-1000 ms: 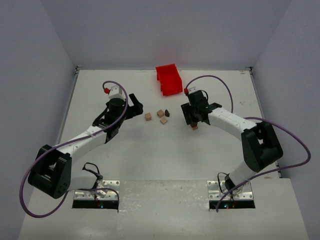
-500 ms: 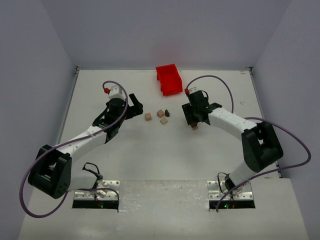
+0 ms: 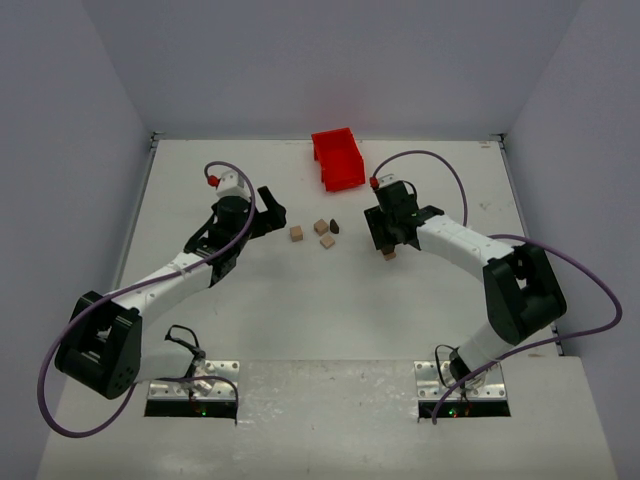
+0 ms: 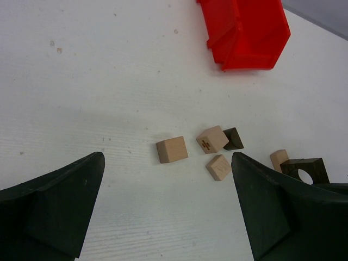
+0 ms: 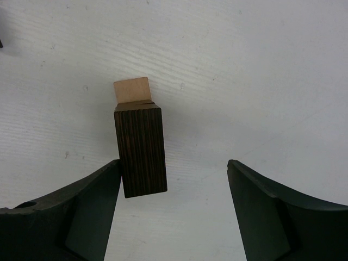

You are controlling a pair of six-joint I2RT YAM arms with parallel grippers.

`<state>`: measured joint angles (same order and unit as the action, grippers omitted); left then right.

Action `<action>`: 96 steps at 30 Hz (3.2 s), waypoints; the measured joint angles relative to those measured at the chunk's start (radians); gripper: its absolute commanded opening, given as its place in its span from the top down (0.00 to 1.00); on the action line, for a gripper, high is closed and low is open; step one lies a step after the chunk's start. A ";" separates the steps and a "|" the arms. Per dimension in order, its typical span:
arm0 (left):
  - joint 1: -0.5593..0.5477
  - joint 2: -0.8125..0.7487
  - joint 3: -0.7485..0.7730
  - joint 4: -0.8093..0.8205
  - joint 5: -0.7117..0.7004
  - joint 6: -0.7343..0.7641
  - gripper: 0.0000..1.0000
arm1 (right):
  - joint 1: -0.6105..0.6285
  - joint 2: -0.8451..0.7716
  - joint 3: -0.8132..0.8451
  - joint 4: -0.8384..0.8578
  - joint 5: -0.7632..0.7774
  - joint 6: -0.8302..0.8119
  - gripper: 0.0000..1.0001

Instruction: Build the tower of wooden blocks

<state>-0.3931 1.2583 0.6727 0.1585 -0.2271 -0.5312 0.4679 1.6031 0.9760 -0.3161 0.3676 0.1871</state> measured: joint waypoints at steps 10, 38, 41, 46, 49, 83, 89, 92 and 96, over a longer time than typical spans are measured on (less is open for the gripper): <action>0.000 0.000 0.000 0.002 0.001 0.000 0.00 | 0.000 -0.011 0.000 0.000 0.001 0.000 0.22; 0.000 -0.002 -0.002 0.003 0.003 0.000 0.00 | -0.001 -0.028 -0.001 -0.004 -0.045 -0.017 0.08; 0.000 -0.003 -0.002 0.003 0.004 0.000 0.00 | -0.001 -0.032 0.022 -0.013 -0.064 -0.034 0.01; 0.000 -0.017 -0.002 -0.007 0.002 0.000 0.00 | -0.001 -0.060 0.090 0.003 -0.126 -0.068 0.01; 0.000 -0.033 -0.002 -0.020 0.003 -0.004 0.00 | -0.001 -0.092 0.109 0.024 -0.180 -0.085 0.01; 0.000 -0.207 -0.052 -0.211 -0.046 -0.076 0.00 | 0.144 0.632 0.775 -0.126 -0.473 -0.345 0.34; 0.000 -0.206 -0.052 -0.211 -0.054 -0.076 0.00 | 0.145 0.640 0.775 -0.152 -0.482 -0.343 0.41; 0.000 -0.206 -0.052 -0.211 -0.058 -0.076 0.00 | 0.145 0.640 0.775 -0.157 -0.480 -0.337 0.46; 0.000 -0.206 -0.052 -0.211 -0.059 -0.076 0.00 | 0.145 0.640 0.770 -0.158 -0.482 -0.329 0.46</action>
<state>-0.3931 1.0519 0.6205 -0.0525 -0.2859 -0.6067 0.6125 2.2433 1.7459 -0.4744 -0.1142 -0.1414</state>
